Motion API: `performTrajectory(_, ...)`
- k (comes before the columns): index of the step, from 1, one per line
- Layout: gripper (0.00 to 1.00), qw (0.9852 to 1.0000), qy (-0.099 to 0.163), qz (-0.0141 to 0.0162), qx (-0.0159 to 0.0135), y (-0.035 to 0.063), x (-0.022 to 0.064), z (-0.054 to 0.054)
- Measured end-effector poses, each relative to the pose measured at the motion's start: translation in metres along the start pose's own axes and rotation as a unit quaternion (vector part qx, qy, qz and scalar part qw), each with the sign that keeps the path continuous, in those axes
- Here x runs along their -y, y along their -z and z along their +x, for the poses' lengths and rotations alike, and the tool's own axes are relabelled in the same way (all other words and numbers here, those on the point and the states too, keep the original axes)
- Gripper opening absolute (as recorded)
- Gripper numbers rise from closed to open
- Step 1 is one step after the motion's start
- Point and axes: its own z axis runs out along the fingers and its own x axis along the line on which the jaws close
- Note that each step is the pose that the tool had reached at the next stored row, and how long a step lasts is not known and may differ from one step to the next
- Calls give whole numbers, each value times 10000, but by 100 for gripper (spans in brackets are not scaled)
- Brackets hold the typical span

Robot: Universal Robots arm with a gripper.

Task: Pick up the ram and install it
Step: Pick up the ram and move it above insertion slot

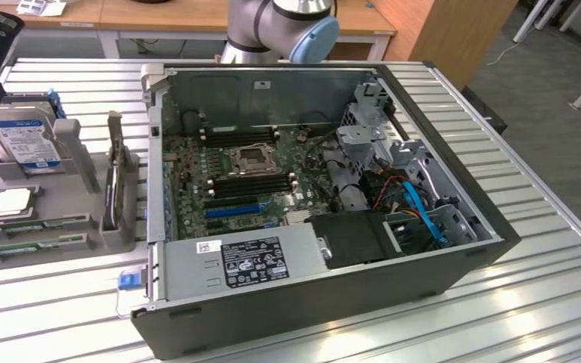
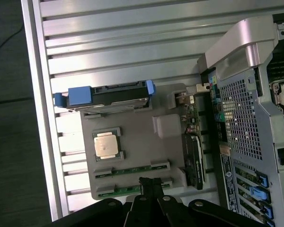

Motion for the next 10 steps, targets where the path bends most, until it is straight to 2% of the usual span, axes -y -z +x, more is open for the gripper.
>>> performTrajectory(2, 11, 10000, 20, -1, -1, 0, 0, 1)
performTrajectory(5, 11, 9996, 281, -6, -13, 1, 0, 2)
performTrajectory(10, 11, 9972, 741, -17, -33, -1, 0, 1)
